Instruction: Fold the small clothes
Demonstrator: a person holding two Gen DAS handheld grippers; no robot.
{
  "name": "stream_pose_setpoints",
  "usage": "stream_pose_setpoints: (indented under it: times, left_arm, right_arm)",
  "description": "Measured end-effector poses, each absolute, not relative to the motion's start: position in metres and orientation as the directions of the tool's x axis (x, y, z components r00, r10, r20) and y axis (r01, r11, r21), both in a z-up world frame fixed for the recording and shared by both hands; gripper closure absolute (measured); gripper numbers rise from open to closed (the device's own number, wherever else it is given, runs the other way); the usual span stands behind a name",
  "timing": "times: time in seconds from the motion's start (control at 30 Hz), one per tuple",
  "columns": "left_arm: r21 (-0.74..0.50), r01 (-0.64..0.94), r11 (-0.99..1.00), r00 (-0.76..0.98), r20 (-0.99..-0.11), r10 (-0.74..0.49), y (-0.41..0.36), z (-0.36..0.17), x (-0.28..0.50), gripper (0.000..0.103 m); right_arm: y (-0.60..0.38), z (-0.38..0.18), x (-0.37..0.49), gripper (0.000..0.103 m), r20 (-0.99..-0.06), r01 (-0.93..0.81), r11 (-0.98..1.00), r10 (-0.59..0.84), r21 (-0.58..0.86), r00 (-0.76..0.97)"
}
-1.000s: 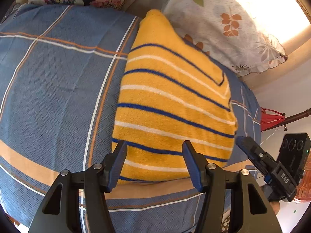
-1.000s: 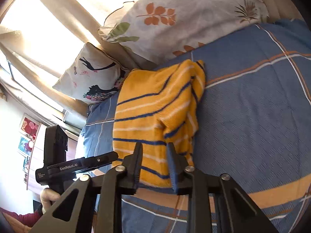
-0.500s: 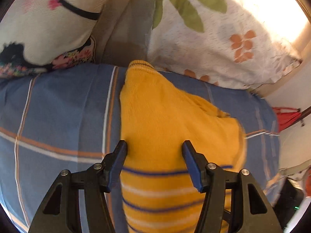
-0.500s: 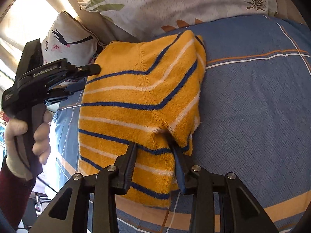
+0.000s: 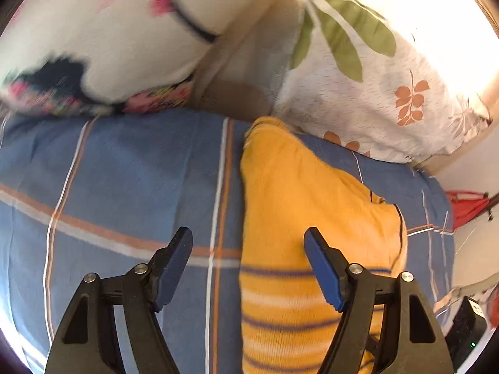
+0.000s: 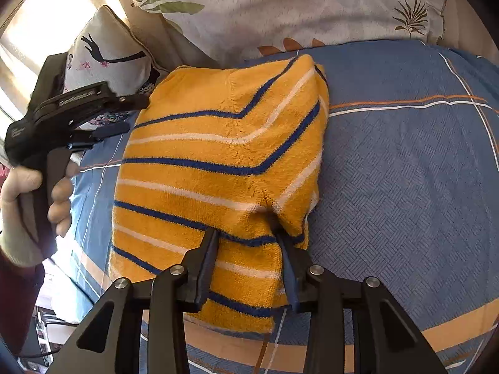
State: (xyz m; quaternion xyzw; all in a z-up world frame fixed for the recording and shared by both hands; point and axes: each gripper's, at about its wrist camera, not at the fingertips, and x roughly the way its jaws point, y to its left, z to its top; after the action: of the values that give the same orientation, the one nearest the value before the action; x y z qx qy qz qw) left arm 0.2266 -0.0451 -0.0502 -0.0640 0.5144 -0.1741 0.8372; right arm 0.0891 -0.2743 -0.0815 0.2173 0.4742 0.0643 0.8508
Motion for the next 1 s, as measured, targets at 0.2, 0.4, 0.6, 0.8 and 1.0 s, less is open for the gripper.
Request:
stream_pose_setpoints:
  times: [0.2,0.4,0.6,0.8,1.0]
  left_arm:
    - [-0.314,0.082,0.946,0.398,-0.86,-0.32,-0.006,-0.072,0.174,0.03]
    - [-0.138,0.147,0.98,0.45,-0.873,-0.19,0.006,-0.077,0.14,0.03]
    - [-0.164,0.174,0.971,0.4,-0.889,-0.222,0.022,-0.095,0.127,0.03]
    - [-0.133,0.142,0.981,0.394,-0.901,-0.18,0.023,-0.101,0.111,0.03]
    - [-0.047,0.147,0.988,0.454,-0.884,-0.11,0.011,-0.087,0.085,0.03]
  right_arm:
    - [-0.26,-0.08,0.09,0.045,-0.785,0.119,0.908,0.275,0.403,0.554]
    - [-0.234,-0.079,0.099,0.015,-0.819,0.128,0.933,0.221,0.335,0.529]
    - [-0.219,-0.086,0.106,0.001,-0.839,0.188,0.932,0.176,0.311,0.515]
    - [-0.225,-0.085,0.106,0.001,-0.837,0.219,0.914,0.188,0.34,0.514]
    - [-0.234,-0.087,0.107,0.0,-0.824,0.158,0.906,0.27,0.392,0.498]
